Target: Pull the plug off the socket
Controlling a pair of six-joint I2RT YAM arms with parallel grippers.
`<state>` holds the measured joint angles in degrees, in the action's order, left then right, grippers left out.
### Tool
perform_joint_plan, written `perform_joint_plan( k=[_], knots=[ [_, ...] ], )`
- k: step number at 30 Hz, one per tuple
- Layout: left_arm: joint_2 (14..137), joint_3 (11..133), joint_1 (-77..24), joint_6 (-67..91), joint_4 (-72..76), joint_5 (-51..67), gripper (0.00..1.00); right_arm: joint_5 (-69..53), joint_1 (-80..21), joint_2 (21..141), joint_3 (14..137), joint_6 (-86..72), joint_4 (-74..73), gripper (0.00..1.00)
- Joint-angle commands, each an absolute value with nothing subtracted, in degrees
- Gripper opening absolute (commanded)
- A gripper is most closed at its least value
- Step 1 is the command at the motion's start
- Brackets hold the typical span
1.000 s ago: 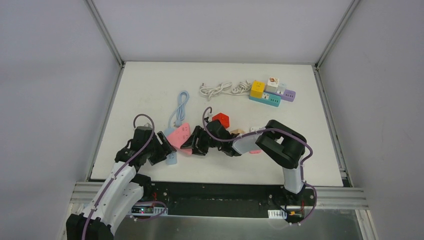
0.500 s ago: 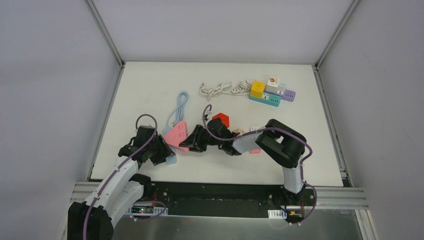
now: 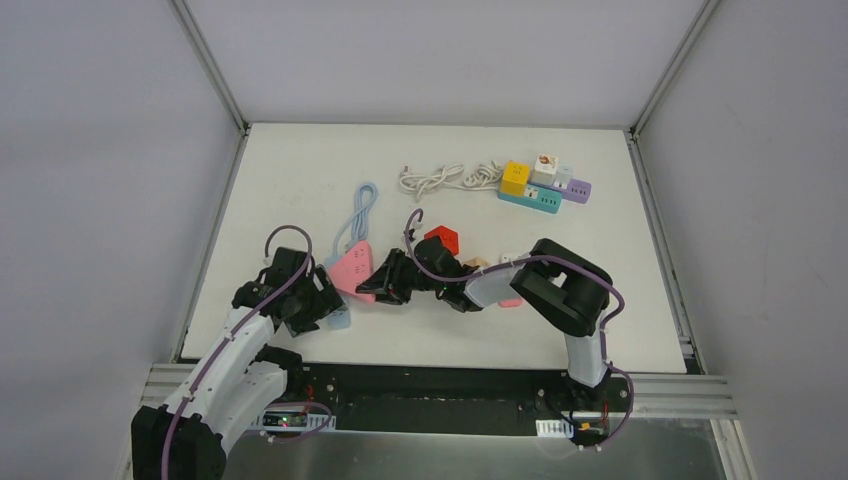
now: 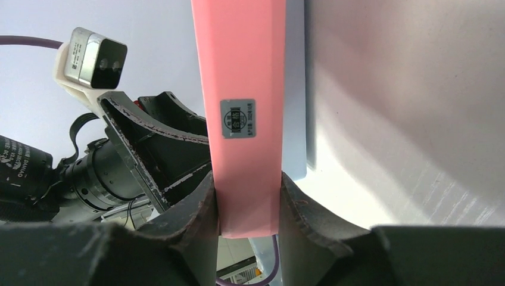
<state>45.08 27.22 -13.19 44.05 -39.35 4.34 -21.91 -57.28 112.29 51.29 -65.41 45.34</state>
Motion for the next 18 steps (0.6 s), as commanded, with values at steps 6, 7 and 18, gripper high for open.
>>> perform_joint_plan(
  k=[6, 7, 18],
  knots=[
    [46.44, 26.60, -13.92, 43.48, -36.45, 5.97, 0.72, -22.09, -57.38, 113.15, 52.62, -66.82, 48.86, 0.00],
    [47.05, 25.88, -13.95, 43.77, -34.55, 7.68, 0.68, -22.19, -57.31, 113.24, 52.64, -66.84, 48.93, 0.00],
    [49.85, 23.29, -14.06, 44.12, -32.94, 7.43, 0.33, -25.67, -57.24, 114.12, 51.07, -68.48, 60.37, 0.00]
  ],
)
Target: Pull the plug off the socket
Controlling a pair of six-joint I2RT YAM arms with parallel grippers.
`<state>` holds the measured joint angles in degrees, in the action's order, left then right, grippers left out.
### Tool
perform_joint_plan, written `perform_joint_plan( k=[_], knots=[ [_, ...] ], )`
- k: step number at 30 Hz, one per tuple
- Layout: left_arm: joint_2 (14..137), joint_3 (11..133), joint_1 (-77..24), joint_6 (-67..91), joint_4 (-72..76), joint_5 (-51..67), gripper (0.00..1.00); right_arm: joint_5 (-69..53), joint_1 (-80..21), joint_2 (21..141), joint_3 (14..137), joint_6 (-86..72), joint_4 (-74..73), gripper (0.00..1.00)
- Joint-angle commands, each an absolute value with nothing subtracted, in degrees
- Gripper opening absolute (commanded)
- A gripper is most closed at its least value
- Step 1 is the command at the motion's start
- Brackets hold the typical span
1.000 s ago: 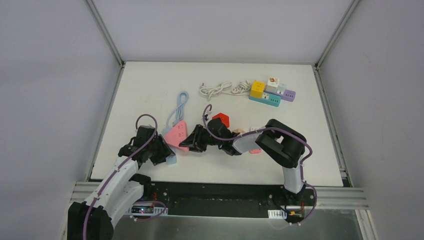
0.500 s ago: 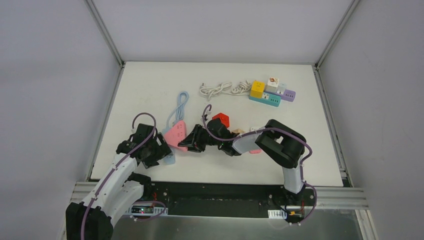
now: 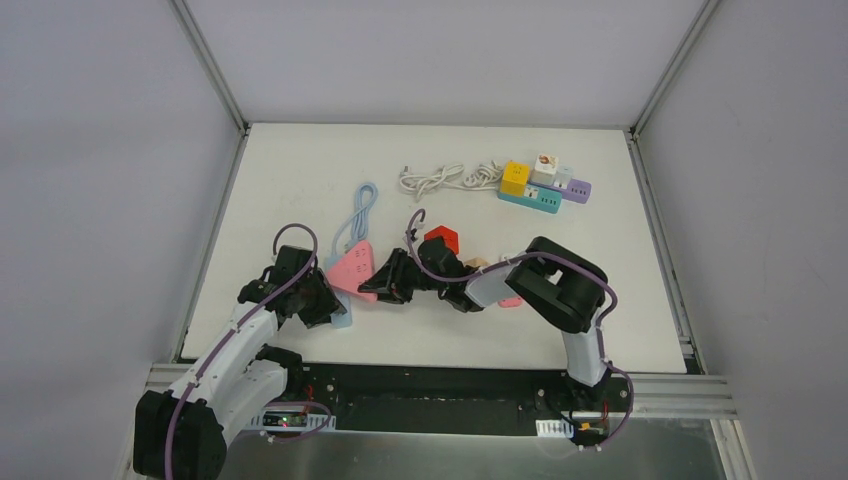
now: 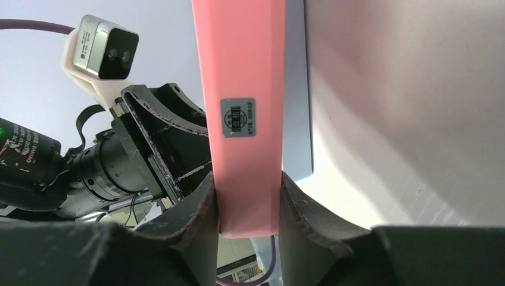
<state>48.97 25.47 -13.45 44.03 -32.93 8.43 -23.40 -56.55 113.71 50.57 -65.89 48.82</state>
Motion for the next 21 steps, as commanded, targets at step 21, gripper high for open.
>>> perform_joint_plan(
  k=[21],
  knots=[
    [50.49, 22.94, -14.06, 43.94, -33.66, 6.13, 0.28, -33.68, -56.80, 117.57, 53.09, -73.64, 75.04, 0.00]
  ],
)
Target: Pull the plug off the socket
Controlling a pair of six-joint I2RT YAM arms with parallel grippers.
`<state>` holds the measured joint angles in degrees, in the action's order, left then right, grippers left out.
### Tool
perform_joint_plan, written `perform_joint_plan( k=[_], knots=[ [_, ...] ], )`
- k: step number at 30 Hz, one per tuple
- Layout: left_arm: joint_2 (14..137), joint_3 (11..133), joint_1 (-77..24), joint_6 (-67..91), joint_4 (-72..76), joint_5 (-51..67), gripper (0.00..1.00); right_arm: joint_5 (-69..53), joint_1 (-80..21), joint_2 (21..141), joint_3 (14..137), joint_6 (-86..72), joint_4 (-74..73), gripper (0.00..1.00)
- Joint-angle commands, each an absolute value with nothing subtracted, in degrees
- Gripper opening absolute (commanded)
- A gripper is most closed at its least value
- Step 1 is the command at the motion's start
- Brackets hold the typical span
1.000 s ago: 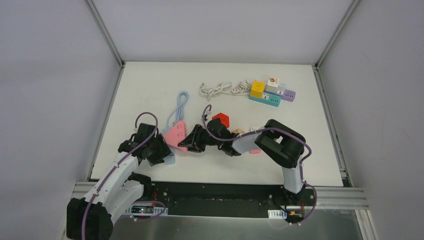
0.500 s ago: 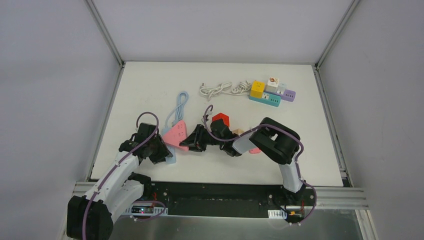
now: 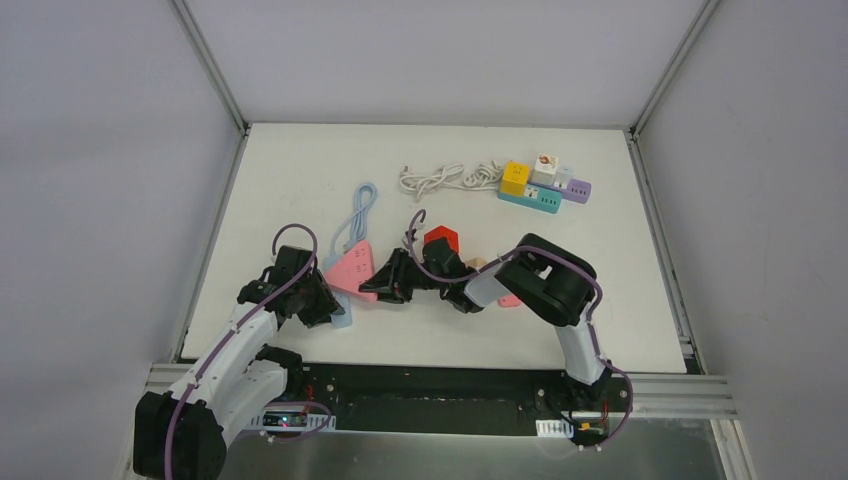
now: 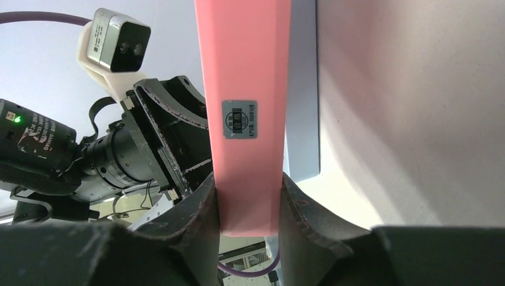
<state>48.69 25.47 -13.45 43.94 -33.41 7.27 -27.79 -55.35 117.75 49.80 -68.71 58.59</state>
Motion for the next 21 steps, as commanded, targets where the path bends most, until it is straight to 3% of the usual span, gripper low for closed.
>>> perform_joint_plan(
  k=[1, 11, 18, 21],
  knots=[
    [50.45, 22.94, -14.06, 43.91, -33.66, 6.04, 0.28, -33.71, -56.79, 117.79, 52.97, -73.17, 75.06, 0.00],
    [51.24, 23.11, -14.06, 43.77, -33.31, 6.15, 0.28, -32.16, -57.19, 117.83, 48.44, -64.76, 78.23, 0.00],
    [51.06, 23.16, -14.06, 43.75, -33.40, 6.29, 0.28, -20.73, -56.90, 113.93, 54.13, -64.55, 47.47, 0.00],
    [51.15, 23.16, -14.06, 43.63, -33.32, 6.26, 0.28, -17.77, -56.74, 112.28, 53.96, -64.46, 43.42, 0.03]
  ],
)
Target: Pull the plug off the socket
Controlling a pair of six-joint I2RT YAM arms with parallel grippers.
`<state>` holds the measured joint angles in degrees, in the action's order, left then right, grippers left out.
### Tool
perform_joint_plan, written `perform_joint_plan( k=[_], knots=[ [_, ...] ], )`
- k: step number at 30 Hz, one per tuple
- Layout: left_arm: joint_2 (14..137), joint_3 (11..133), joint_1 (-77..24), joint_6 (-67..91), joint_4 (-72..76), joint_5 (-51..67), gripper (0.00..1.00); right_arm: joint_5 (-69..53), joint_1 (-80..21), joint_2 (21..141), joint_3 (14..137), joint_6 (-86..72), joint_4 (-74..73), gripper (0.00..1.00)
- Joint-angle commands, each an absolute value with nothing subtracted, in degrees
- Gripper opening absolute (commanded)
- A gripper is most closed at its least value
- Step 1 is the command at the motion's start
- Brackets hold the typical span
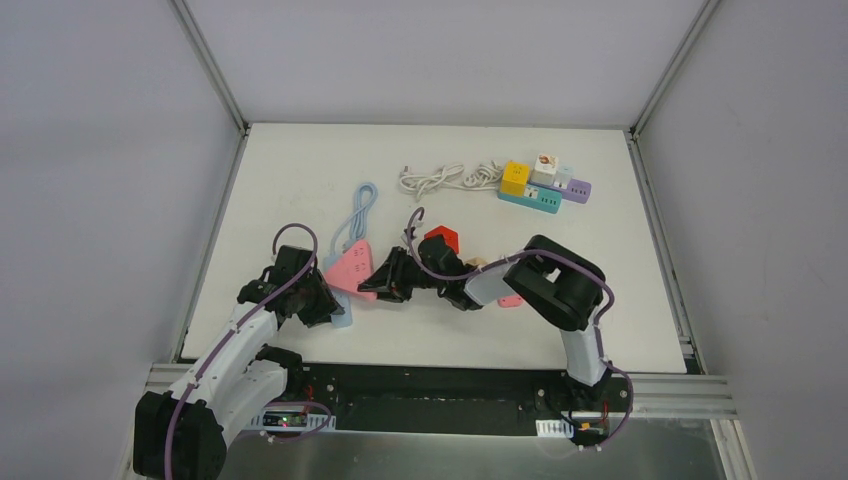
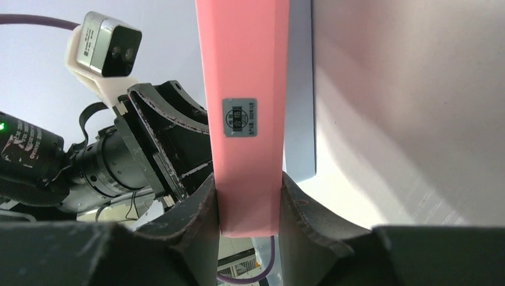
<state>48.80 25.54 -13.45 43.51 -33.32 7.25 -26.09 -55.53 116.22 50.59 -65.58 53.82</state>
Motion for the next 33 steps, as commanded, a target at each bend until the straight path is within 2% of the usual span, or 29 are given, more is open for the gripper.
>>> perform_joint_plan(
  k=[1, 4, 6, 9, 12, 15, 17, 19, 22, 23, 33],
  knots=[
    [51.15, 23.12, -14.06, 43.68, -33.25, 6.24, 0.28, -17.42, -56.63, 111.98, 53.77, -64.19, 43.30, 0.17],
    [51.30, 22.94, -14.06, 43.64, -32.65, 6.71, 0.29, -17.83, -56.37, 112.19, 54.12, -63.14, 43.68, 0.48],
    [51.56, 22.98, -14.06, 43.62, -32.44, 6.97, 0.29, -19.28, -56.23, 112.92, 54.91, -62.98, 45.01, 0.61],
    [51.84, 23.12, -14.06, 43.37, -32.34, 7.11, 0.30, -20.90, -56.16, 114.28, 56.26, -63.12, 47.54, 0.70],
    [51.94, 23.06, -14.06, 43.32, -32.26, 7.17, 0.30, -21.56, -56.09, 115.10, 57.26, -63.20, 48.94, 0.70],
    [51.94, 23.03, -14.06, 43.24, -32.21, 7.23, 0.30, -21.96, -56.02, 115.59, 57.60, -63.46, 50.18, 0.64],
    [52.01, 23.03, -14.06, 43.17, -32.17, 7.21, 0.30, -22.33, -55.92, 116.03, 57.49, -63.89, 51.16, 0.55],
    [52.03, 23.03, -14.06, 43.20, -32.16, 7.29, 0.30, -22.56, -55.82, 116.46, 57.11, -64.65, 52.29, 0.38],
    [51.99, 23.04, -14.02, 43.22, -32.17, 7.29, 0.30, -23.00, -55.79, 117.08, 56.34, -65.37, 54.17, 0.05],
    [52.00, 22.96, -14.06, 43.23, -32.17, 7.36, 0.30, -23.14, -55.81, 117.18, 56.03, -65.55, 54.66, 0.00],
    [51.77, 22.90, -14.06, 43.27, -32.25, 7.15, 0.30, -24.41, -55.89, 116.71, 50.27, -65.57, 67.04, 0.00]
  ],
)
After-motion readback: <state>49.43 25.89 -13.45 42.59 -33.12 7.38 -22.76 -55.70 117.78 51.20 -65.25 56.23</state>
